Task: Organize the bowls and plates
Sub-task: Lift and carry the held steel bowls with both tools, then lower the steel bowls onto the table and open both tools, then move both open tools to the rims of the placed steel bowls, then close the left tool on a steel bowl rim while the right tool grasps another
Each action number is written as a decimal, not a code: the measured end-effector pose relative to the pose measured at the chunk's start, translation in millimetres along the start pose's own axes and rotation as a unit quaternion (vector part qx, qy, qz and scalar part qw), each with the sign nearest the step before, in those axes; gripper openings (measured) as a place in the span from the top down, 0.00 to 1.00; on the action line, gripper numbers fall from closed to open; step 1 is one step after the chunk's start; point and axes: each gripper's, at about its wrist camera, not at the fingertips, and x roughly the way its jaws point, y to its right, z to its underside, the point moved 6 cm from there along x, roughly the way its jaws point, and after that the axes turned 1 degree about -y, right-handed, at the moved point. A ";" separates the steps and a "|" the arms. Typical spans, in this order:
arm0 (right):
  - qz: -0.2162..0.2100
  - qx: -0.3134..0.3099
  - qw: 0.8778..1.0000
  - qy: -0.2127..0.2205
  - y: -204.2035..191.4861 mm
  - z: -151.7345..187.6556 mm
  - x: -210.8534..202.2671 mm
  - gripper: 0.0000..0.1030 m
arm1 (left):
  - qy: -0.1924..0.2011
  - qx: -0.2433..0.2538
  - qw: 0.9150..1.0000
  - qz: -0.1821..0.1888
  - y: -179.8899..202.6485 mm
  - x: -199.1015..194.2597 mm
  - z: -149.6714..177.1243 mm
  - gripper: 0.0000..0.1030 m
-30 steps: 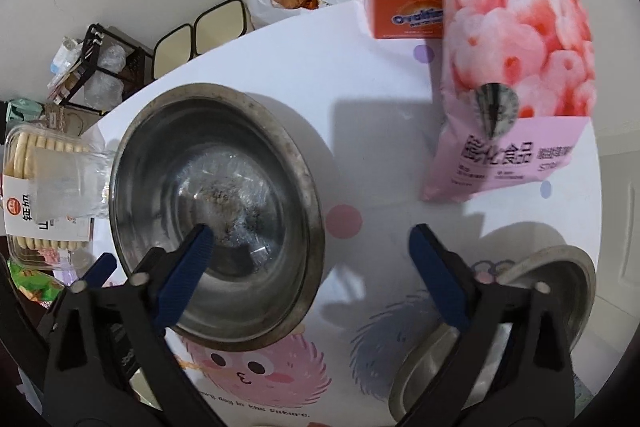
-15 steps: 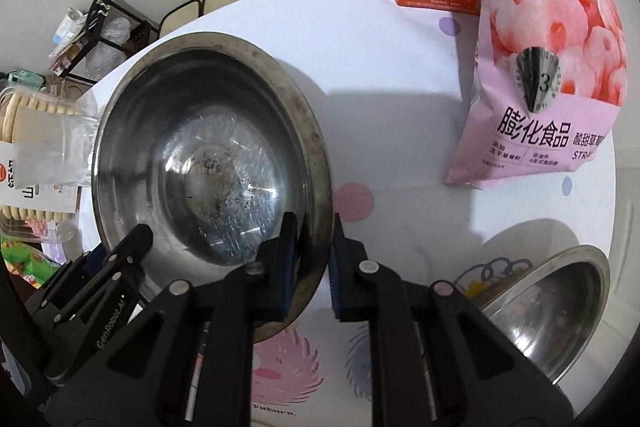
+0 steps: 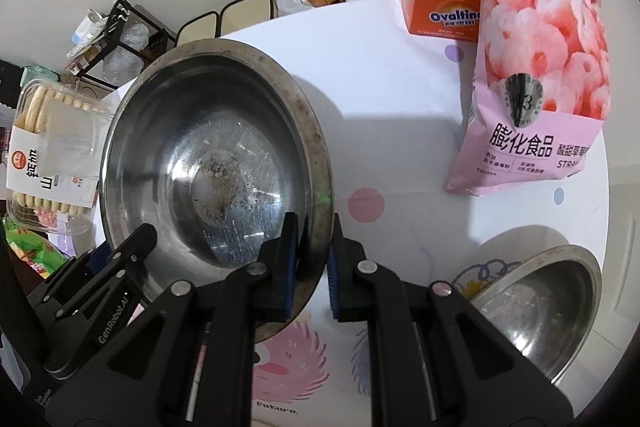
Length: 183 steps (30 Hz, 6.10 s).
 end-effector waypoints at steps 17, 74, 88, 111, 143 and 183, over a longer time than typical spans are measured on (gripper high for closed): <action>-0.003 0.003 1.000 0.017 0.8 47.0 -37.5 0.85 | 0.013 0.016 1.000 0.016 1.5 -43.3 54.9 0.79; 0.048 0.150 0.985 0.072 174.9 151.3 -97.3 0.84 | 0.034 0.196 0.979 0.046 187.1 -56.4 118.4 0.78; 0.050 0.166 0.984 0.052 180.9 151.6 -90.0 0.65 | 0.026 0.200 0.979 0.028 191.6 -49.9 122.6 0.68; 0.038 0.201 0.975 0.085 186.5 166.9 -112.9 0.26 | 0.059 0.201 0.977 0.048 183.3 -89.0 127.7 0.20; 0.020 0.248 0.966 0.070 209.5 173.5 -98.6 0.25 | 0.037 0.179 0.982 0.045 183.7 -71.6 127.7 0.19; 0.034 0.144 0.988 -0.036 209.8 137.7 -45.4 0.83 | -0.020 0.197 0.980 0.006 206.7 5.2 118.4 0.70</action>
